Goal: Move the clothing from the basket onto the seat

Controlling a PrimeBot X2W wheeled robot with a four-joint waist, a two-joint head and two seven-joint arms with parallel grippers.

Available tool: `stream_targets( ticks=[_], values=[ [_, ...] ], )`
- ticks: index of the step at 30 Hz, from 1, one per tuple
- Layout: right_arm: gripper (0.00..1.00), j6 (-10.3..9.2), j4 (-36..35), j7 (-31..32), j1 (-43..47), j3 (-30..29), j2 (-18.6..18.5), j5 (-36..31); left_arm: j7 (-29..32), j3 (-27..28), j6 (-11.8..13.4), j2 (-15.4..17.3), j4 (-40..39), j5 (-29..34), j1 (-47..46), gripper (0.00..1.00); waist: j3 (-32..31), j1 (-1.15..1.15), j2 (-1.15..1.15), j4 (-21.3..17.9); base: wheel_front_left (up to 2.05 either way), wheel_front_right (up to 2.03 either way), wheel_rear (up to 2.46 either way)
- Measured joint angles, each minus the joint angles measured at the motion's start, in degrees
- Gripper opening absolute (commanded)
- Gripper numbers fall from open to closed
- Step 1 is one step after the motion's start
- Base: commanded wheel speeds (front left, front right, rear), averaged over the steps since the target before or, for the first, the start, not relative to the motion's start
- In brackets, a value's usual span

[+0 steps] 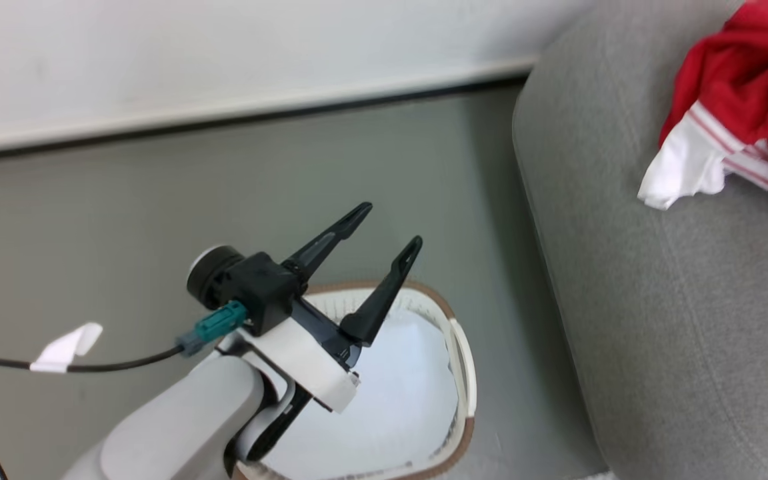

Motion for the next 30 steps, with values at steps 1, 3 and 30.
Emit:
stream_targets(
  ticks=[1,3,30],
  values=[
    [1.0,0.0,-1.2,-0.4,0.7,0.1,-0.7,0.6,0.0,0.9,0.3,-0.3,0.1,-0.1,0.8,1.0,-1.2,0.0,0.0,0.2,0.0,0.0,0.0],
    [1.0,0.0,-3.8,-1.3,2.2,0.1,-1.8,1.1,-0.1,3.0,0.6,-0.8,0.2,-0.2,2.4,1.0,-3.6,0.0,0.0,0.6,0.0,0.0,0.0],
    [1.0,-0.01,-29.7,-12.9,35.7,-7.0,23.8,-7.3,-0.2,30.9,2.4,-3.4,4.8,2.2,29.0,1.0,-25.2,0.0,0.0,11.6,0.0,0.0,0.0]
  ],
)
